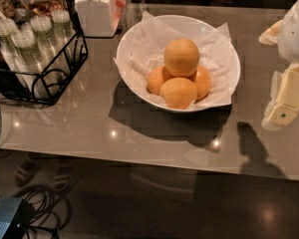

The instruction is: Pick orange from white bowl

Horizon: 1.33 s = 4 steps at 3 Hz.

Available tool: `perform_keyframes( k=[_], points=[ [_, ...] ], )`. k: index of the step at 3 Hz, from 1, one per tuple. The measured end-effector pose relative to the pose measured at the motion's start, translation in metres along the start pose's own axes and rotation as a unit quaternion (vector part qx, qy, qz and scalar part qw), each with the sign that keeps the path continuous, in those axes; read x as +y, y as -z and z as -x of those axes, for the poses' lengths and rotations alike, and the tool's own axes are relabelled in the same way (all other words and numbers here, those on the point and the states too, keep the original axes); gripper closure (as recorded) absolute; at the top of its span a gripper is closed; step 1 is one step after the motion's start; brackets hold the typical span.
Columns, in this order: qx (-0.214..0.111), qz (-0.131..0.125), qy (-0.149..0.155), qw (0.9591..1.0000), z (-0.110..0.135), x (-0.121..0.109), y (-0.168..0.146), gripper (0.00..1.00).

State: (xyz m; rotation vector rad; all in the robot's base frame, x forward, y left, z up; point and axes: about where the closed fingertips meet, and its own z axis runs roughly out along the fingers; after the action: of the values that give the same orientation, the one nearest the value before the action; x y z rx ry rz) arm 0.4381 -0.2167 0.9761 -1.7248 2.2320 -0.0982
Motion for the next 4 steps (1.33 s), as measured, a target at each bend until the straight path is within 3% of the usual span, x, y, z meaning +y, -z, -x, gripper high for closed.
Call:
perform_keyframes(
  k=[1, 3, 4],
  points=[
    [0.0, 0.0, 0.0, 1.0, 0.0, 0.0, 0.0, 0.0],
    [-0.056, 0.016, 0.002, 0.9983, 0.031, -0.02, -0.006, 0.0],
    [-0.058, 0.016, 0.002, 0.9982, 0.032, -0.021, -0.006, 0.0]
  ],
)
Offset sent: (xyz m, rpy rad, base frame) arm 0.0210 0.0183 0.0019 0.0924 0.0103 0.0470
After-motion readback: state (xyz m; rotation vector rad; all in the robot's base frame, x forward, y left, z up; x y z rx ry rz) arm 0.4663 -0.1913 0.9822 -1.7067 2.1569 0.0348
